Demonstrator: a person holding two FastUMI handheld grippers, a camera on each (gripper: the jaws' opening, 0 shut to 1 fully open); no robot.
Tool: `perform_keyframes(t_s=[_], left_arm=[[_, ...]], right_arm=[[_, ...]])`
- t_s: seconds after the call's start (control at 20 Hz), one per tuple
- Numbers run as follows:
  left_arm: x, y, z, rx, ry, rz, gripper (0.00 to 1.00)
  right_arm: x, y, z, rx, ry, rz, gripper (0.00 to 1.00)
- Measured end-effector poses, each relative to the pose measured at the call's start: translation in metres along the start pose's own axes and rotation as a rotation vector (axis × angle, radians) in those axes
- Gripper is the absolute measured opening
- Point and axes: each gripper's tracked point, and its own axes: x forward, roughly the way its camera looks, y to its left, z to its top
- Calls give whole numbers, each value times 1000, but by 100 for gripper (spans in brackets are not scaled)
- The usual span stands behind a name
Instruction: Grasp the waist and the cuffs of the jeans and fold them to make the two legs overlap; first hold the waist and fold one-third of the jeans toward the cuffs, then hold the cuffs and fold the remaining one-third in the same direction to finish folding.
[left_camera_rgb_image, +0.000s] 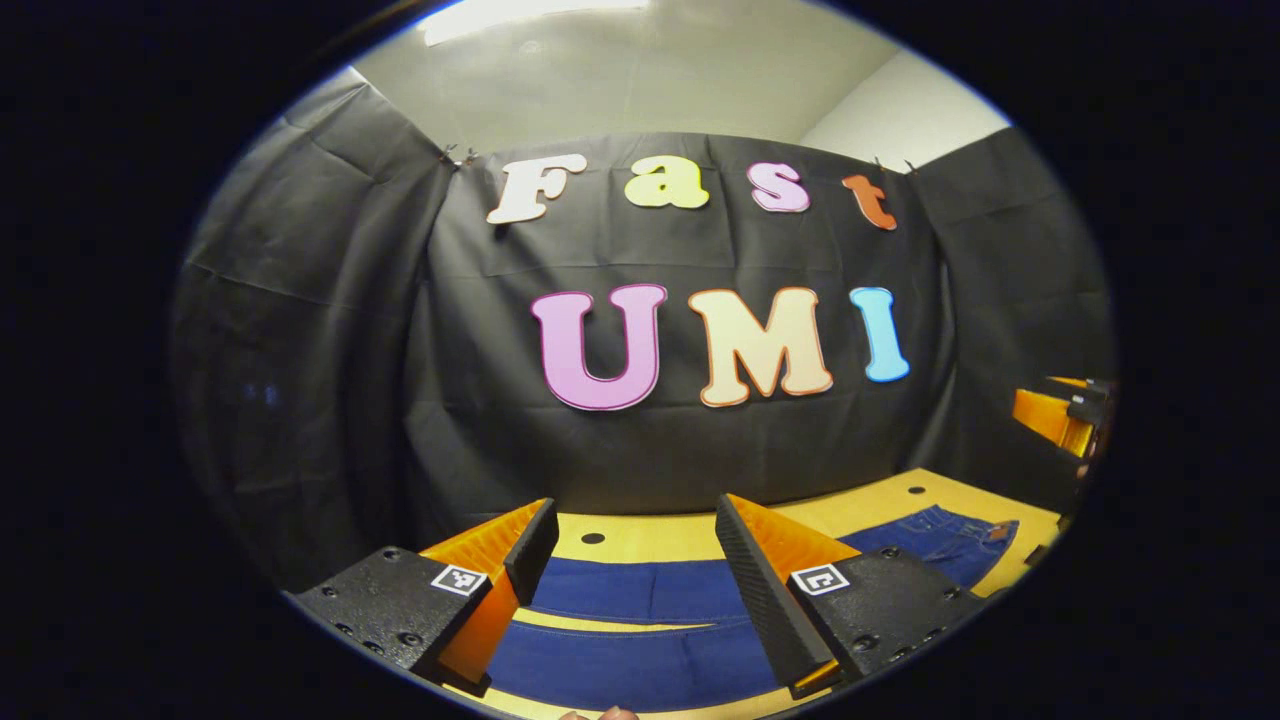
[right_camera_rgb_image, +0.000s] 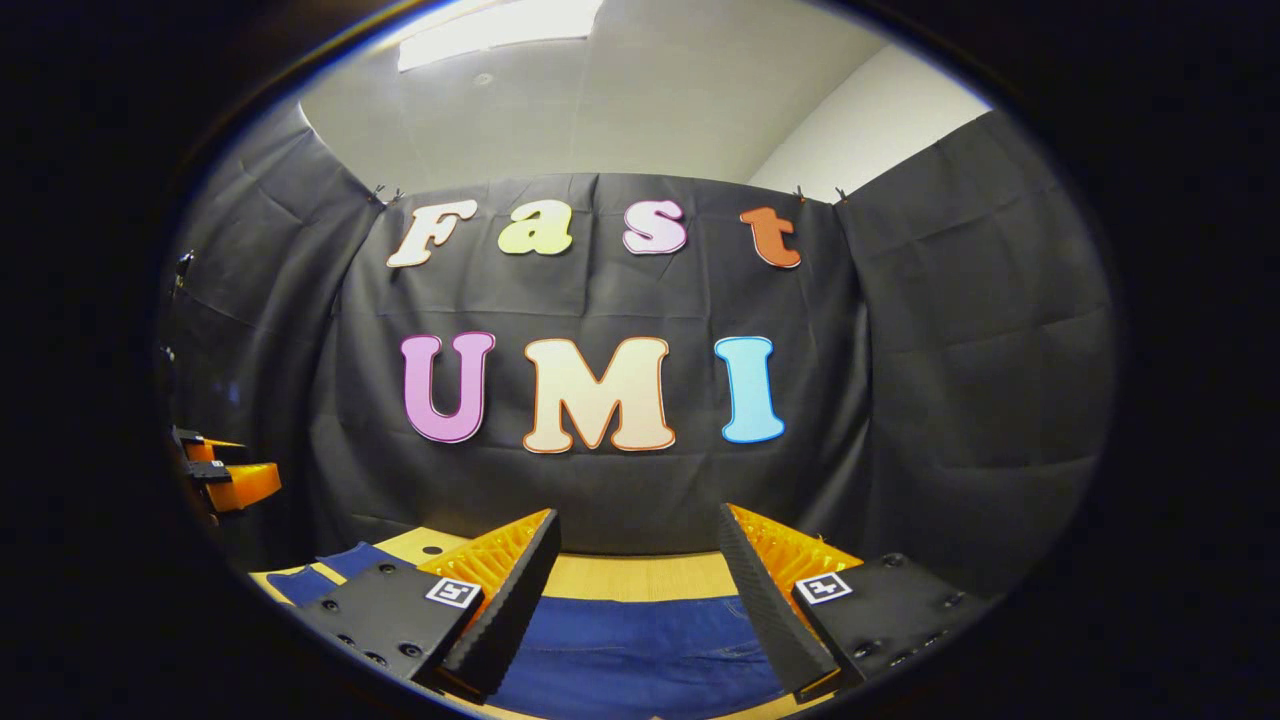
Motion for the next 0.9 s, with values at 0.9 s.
perform_keyframes(t_s=[0.9], left_arm=[[-61,28,-205,787,479,-483,95]], right_arm=[[-41,-23,-64,9,85,-118,98]])
